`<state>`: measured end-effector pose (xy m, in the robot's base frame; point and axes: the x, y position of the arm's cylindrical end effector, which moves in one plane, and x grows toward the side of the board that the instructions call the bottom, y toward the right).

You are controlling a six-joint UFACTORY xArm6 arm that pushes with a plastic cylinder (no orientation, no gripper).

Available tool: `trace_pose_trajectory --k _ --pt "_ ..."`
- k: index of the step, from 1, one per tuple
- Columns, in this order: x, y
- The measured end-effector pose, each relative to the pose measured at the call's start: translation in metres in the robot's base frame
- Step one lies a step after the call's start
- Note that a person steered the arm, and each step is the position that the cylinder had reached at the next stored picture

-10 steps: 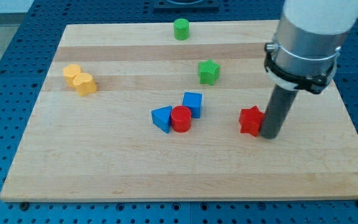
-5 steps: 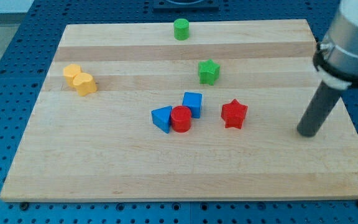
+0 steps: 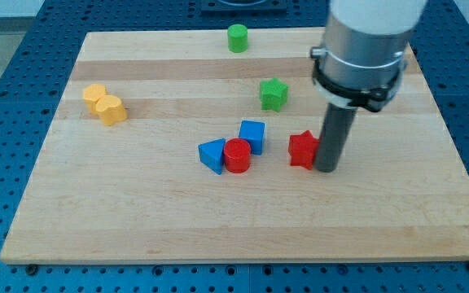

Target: Make a group of red and blue blocks

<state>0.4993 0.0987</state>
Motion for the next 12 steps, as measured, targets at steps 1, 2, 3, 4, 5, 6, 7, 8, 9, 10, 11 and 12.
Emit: trace_pose_trajectory --k 1,2,3,4,5,6,7,8,9,10,11,12 --pt "-0.016 -0.008" --pt "-0.007 -0.003" --pt "-0.002 0.025" --pt "-0.057 0.016" --pt "-0.067 -0.009" --pt "-0.055 -0.014" --pt "-0.038 -0.014" --pt "-0.019 -0.018" --pt "-0.009 -0.026" --pt "-0.005 -0.04" --pt "-0.005 -0.047" --pt "-0.005 -0.047"
